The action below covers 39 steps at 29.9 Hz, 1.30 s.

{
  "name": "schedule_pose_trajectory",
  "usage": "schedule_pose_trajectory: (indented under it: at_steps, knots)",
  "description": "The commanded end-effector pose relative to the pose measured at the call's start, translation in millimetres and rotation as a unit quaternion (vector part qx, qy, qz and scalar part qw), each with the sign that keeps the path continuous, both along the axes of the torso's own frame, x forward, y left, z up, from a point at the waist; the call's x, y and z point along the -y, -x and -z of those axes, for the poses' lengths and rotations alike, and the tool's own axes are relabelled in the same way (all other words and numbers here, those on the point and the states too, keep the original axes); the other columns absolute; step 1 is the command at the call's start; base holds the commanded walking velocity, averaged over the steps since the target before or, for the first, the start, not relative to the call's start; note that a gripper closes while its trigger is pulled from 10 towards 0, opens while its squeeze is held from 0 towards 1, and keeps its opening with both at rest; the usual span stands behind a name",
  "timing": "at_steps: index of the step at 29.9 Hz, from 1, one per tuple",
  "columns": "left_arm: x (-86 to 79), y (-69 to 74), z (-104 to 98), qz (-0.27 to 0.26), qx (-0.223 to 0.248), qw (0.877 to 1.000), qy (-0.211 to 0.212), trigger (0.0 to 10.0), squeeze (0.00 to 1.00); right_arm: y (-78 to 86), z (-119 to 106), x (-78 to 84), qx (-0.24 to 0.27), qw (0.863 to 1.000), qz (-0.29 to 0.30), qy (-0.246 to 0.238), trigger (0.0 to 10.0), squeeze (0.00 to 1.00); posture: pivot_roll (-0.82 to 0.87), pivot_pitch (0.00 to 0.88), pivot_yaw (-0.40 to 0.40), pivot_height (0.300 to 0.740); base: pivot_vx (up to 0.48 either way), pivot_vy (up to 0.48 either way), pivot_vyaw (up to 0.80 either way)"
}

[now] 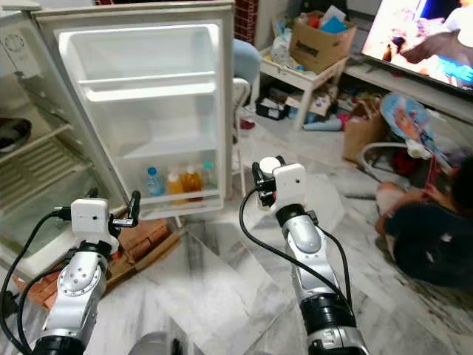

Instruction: Restocking fridge

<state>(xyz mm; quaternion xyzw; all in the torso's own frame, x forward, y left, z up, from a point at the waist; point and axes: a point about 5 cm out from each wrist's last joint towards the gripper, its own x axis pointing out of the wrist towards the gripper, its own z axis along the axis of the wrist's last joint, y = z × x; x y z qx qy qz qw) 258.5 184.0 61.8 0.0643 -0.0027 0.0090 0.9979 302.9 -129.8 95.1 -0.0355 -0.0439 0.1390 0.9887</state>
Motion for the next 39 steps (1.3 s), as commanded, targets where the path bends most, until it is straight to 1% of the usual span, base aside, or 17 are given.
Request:
schedule_pose_trajectory:
  at_steps: [1, 5, 20, 24, 34, 39]
  knots:
    - [-4.1, -1.0, -1.0, -0.007, -0.002, 1.000, -0.004, 10.0, 0.00, -4.0, -11.6, -8.5, 0.028, 0.999, -0.015, 0.001, 10.0, 0.00, 0.04, 0.000, -0.046, 0.740, 0.352, 0.326, 0.00]
    - [-4.1, -1.2, -0.4, -0.007, -0.006, 1.000, -0.002, 10.0, 0.00, -4.4, -11.6, -7.8, 0.029, 0.999, -0.018, 0.003, 10.0, 0.00, 0.04, 0.000, -0.045, 0.740, 0.324, 0.338, 0.00]
    - [-3.1, -2.8, -0.5, -0.010, -0.008, 1.000, 0.006, 10.0, 0.00, -6.3, -10.8, -8.7, 0.029, 0.999, -0.022, 0.005, 10.0, 0.00, 0.05, 0.000, -0.046, 0.740, 0.000, 0.000, 0.00]
    - [-4.8, -3.3, 0.9, -0.024, -0.019, 0.999, 0.015, 10.0, 0.00, -6.8, -10.0, -7.0, 0.027, 1.000, -0.015, 0.003, 10.0, 0.00, 0.05, 0.000, -0.043, 0.740, 0.000, 0.000, 0.00]
    - [-5.7, -3.4, 0.3, -0.020, -0.019, 1.000, 0.007, 10.0, 0.00, -5.2, -7.2, -8.0, 0.022, 1.000, -0.012, 0.002, 10.0, 0.00, 0.04, 0.000, -0.036, 0.740, 0.000, 0.438, 0.00]
    - [-6.4, -3.9, -0.3, -0.020, -0.018, 1.000, 0.005, 10.0, 0.00, -6.8, -7.6, -5.5, 0.023, 1.000, -0.005, 0.003, 10.0, 0.00, 0.05, 0.000, -0.036, 0.740, 0.000, 0.480, 0.00]
